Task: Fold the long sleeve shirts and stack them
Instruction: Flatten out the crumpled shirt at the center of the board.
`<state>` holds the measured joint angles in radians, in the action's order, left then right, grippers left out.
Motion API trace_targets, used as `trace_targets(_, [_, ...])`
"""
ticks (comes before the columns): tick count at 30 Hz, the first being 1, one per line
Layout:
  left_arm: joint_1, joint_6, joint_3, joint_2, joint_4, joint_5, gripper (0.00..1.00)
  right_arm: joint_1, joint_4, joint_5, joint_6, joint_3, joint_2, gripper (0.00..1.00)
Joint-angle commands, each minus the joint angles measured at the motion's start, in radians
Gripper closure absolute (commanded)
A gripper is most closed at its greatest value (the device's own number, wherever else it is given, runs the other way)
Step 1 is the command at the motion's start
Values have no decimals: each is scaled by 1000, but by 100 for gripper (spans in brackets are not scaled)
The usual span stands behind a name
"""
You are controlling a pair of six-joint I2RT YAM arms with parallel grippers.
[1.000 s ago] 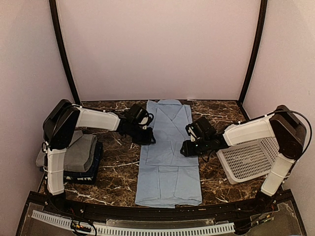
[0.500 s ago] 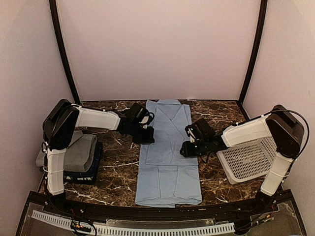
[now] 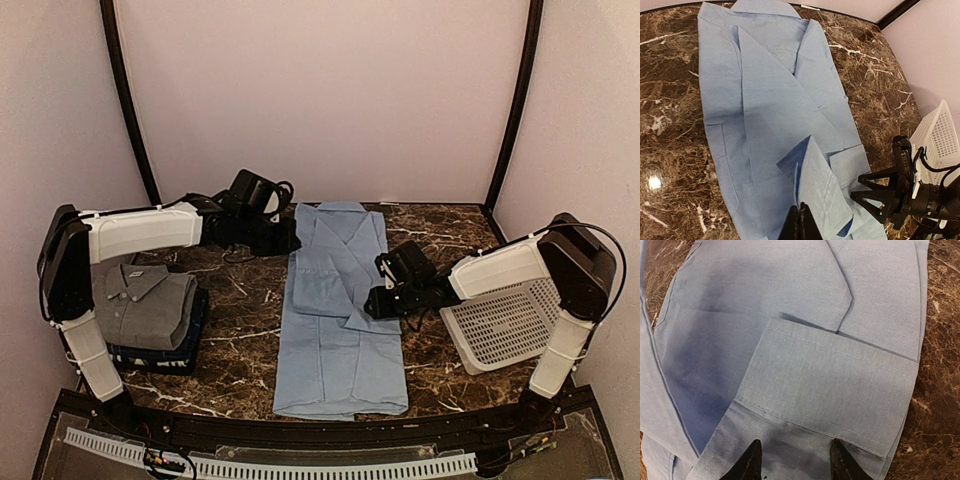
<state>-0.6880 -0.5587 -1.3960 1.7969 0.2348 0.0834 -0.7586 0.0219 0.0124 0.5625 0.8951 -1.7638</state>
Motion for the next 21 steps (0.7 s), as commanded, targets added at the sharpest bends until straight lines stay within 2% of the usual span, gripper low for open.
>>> trace_targets(1, [25,13,36,-99,44,-105,100,2,24,-8,7,-16,-31,57])
trace_targets(12, [107,-16,46,-264,100,-291,100,2,32,-8,3,-16,-17,57])
trace_targets(21, [244,57,-28,-326,118,-334,100,2,36,-6,1,-15,-7,56])
